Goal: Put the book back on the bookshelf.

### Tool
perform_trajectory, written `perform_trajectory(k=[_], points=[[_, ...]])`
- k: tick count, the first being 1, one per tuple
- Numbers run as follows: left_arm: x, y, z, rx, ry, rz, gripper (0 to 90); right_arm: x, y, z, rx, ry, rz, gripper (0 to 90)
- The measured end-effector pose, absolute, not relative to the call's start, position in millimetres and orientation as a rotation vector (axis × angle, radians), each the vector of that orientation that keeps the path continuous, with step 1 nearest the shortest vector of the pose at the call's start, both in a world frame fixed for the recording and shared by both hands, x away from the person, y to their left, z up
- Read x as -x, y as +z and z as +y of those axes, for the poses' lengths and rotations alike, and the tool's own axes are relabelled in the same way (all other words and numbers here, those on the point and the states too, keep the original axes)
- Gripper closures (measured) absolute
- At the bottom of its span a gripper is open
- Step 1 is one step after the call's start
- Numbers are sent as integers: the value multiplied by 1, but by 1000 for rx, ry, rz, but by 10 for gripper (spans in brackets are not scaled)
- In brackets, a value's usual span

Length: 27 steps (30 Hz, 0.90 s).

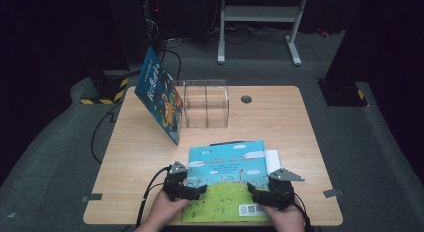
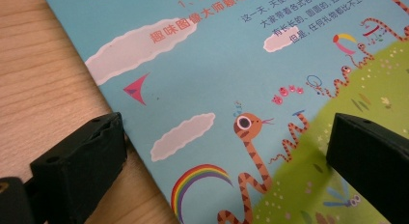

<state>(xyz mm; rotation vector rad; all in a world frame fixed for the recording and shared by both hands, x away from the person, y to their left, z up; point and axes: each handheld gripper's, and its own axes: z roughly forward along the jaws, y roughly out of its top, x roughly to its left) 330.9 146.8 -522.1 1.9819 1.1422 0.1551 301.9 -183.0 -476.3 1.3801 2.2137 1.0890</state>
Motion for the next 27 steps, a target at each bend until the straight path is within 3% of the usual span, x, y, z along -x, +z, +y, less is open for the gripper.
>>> perform_trajectory(k=[27], points=[[-319, -524, 139, -1970, 123, 1109, 30, -299, -475, -195, -1403, 1113, 2206, 177]])
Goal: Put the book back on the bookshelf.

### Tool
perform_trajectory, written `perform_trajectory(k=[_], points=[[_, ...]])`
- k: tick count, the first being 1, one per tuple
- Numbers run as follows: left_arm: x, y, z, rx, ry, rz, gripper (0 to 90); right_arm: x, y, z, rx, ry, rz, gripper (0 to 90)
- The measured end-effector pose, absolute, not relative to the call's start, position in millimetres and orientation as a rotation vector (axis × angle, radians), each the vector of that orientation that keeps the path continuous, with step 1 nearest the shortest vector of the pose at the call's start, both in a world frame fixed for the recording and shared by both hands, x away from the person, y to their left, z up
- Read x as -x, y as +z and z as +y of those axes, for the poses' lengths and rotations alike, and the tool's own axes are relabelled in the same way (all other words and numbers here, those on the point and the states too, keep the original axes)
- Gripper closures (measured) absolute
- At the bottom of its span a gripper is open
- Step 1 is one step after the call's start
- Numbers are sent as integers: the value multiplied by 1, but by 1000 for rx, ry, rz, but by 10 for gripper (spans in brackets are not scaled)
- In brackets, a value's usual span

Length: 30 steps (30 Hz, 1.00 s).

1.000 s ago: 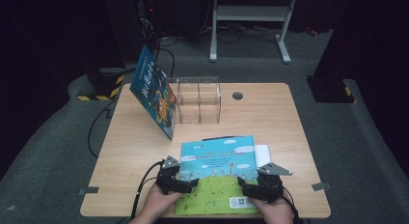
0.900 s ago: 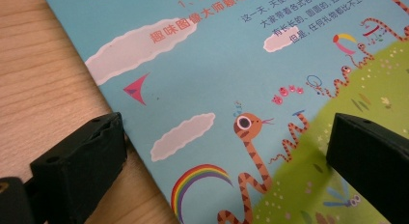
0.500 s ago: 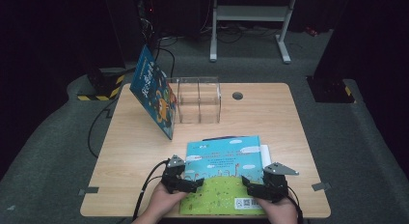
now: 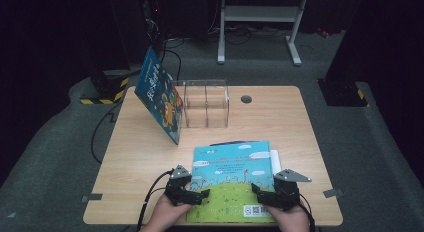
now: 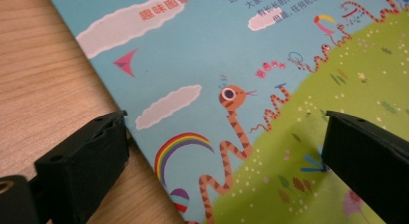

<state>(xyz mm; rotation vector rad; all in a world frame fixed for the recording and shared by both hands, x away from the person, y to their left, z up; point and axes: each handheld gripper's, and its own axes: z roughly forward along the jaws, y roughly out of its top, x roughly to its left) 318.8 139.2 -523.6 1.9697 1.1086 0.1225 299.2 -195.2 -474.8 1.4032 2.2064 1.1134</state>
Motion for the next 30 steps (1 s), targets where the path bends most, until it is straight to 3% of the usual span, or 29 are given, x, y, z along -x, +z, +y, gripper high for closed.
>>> perform_trajectory(k=[9, 20, 30], points=[[-320, -524, 140, -1975, 127, 1090, 18, -298, -473, -195, -1433, 1106, 2209, 211], [-321, -524, 138, -1976, 138, 1100, 15, -295, -468, -202, -1458, 1125, 2176, 356], [-321, -524, 139, -1970, 147, 1095, 18, -302, -465, -202, -1499, 1100, 2218, 343]])
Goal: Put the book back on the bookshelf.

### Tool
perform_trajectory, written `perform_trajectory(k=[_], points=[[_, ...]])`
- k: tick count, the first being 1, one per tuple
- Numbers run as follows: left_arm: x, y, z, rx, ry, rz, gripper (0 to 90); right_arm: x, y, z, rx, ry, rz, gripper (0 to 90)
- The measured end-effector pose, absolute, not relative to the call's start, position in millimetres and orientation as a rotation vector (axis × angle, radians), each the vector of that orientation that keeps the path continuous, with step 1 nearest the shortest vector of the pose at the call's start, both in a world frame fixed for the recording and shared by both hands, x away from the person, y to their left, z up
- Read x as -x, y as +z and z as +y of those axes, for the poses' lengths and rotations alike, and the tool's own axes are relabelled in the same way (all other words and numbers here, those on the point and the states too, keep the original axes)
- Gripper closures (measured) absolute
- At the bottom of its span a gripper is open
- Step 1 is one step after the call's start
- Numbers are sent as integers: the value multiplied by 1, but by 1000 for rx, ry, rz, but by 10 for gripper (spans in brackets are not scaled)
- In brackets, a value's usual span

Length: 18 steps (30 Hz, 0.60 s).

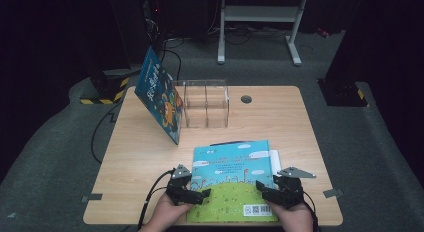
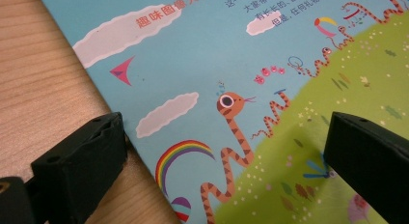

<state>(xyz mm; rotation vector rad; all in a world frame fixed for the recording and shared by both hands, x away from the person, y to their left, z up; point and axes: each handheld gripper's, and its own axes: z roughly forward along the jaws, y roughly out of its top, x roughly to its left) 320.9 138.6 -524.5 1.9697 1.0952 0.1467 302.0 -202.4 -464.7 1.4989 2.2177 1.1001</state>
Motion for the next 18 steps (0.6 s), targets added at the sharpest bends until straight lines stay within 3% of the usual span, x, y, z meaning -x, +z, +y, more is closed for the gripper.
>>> perform_trajectory(k=[10, 18], points=[[-322, -523, 136, -1977, 180, 1079, 26, -310, -465, -194, -1496, 1048, 2242, 255], [-321, -522, 134, -1965, 226, 1086, 47, -308, -464, -193, -1487, 1042, 2221, 290]])
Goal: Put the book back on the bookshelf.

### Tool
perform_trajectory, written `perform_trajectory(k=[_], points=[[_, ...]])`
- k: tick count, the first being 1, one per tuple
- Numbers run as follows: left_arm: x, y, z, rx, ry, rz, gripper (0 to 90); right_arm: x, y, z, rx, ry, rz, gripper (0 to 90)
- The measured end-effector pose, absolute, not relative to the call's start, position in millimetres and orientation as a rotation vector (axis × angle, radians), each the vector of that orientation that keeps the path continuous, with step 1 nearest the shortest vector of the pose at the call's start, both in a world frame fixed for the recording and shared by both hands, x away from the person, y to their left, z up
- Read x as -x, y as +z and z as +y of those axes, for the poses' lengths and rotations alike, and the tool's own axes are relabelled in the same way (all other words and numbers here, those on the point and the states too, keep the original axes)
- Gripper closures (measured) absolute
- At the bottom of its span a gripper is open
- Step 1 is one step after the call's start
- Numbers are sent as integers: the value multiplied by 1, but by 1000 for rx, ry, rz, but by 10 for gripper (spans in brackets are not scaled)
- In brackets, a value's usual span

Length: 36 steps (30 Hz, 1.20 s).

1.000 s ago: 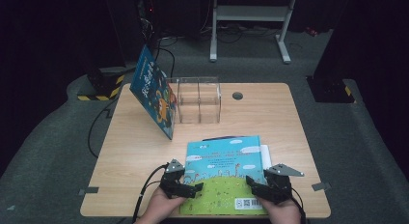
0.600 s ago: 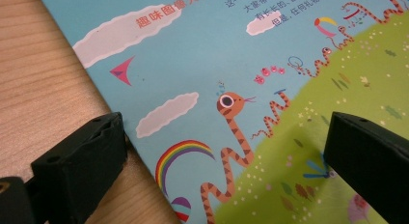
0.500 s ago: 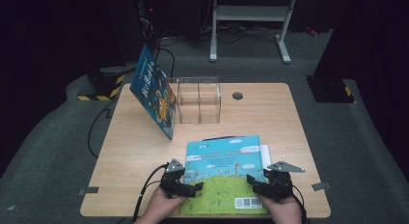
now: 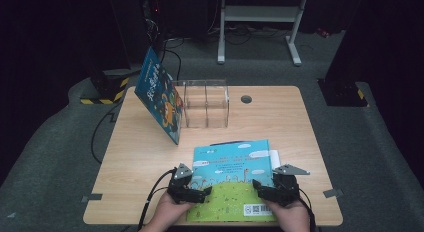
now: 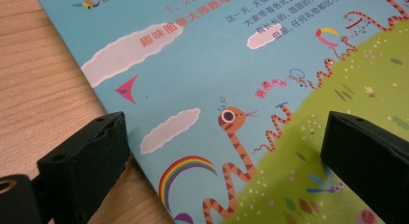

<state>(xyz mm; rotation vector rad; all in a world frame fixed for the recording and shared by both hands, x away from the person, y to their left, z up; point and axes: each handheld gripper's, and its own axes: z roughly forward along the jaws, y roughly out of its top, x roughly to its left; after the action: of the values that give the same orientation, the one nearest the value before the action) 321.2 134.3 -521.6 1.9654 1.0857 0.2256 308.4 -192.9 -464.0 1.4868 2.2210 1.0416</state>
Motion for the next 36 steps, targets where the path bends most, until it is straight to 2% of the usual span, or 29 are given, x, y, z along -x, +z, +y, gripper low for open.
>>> perform_trajectory(k=[15, 17, 36], points=[[-323, -524, 134, -1938, 203, 1109, 44, -294, -460, -196, -1398, 1069, 2166, 366], [-328, -526, 136, -1928, 143, 1135, 19, -292, -460, -197, -1376, 1076, 2162, 370], [-329, -526, 142, -1909, 85, 1120, 1, -280, -452, -191, -1284, 1101, 2120, 373]])
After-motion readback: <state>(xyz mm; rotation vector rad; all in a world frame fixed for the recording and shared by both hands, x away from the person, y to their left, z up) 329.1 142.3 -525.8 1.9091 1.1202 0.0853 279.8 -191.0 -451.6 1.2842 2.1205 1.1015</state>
